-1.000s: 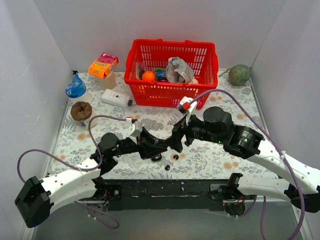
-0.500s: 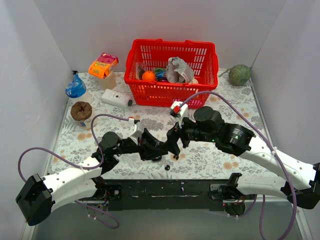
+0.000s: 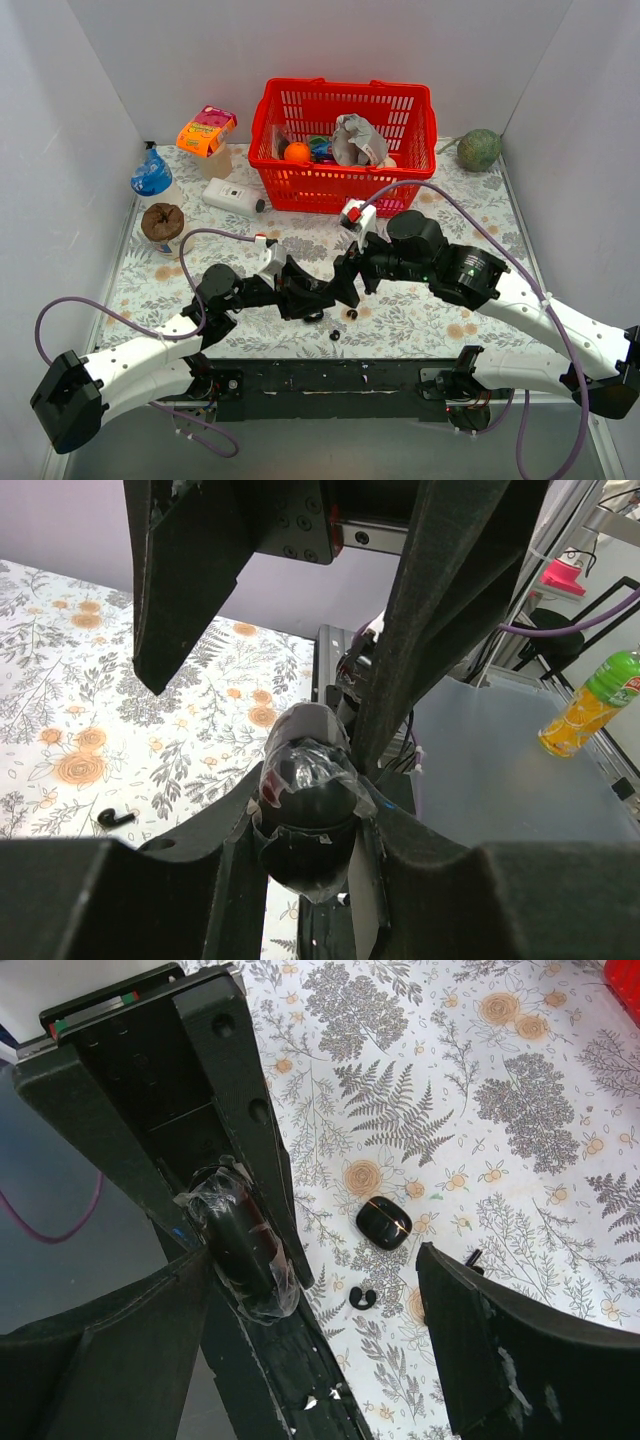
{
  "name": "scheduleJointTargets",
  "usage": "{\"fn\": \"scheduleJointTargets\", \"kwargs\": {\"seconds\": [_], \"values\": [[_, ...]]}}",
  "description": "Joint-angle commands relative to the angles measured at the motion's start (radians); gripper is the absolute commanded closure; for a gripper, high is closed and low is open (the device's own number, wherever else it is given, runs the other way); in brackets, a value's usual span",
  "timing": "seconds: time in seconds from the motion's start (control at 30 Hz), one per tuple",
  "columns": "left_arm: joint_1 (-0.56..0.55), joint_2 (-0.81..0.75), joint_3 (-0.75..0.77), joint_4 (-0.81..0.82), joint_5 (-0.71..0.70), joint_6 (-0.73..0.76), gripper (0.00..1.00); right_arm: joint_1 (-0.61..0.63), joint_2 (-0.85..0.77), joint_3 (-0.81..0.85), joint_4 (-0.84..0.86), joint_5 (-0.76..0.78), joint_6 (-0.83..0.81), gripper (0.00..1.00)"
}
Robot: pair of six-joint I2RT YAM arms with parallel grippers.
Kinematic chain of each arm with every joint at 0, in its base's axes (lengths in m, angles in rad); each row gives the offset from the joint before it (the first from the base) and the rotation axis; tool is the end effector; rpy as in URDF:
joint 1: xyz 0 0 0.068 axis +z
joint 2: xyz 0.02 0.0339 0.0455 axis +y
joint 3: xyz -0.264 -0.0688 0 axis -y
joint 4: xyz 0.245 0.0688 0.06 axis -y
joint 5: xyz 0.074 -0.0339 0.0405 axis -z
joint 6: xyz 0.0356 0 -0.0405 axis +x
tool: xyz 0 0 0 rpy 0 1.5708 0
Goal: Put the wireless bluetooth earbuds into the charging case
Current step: Adjust the charging case, then pick up the earbud from the center of the board.
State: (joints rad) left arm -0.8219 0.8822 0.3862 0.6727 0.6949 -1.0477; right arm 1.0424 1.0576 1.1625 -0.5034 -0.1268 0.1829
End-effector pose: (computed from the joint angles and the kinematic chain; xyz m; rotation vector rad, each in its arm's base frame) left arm 0.1168 -0.1591 0.2713 0.5205 1.7109 -1.9302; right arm 0.1113 0.1996 0.3864 -0.9475 1.8567 0.9034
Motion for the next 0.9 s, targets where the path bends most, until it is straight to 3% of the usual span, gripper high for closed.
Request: {"fn": "scheduleJointTargets", "kwargs": {"seconds": [0.0, 0.37, 0.5, 0.87], "values": [[-0.013, -0.057, -0.004, 0.033, 0.040, 0.017, 1.00, -0.050, 0.001, 0.008, -0.018, 0.079, 0.004, 0.13], [-0.014, -0.060, -0.010, 0.011, 0.031, 0.026, 1.00, -0.082, -0.034, 0.003, 0.025, 0.078, 0.036, 0.13], [-0.014, -0.057, -0.001, -0.024, 0.020, 0.025, 1.00, -0.082, -0.082, -0.009, 0.081, -0.003, 0.018, 0.13], [-0.014, -0.026, -0.001, -0.005, 0.012, 0.009, 1.00, -0.074, -0.048, -0.010, 0.051, -0.174, -0.023, 0.32]]}}
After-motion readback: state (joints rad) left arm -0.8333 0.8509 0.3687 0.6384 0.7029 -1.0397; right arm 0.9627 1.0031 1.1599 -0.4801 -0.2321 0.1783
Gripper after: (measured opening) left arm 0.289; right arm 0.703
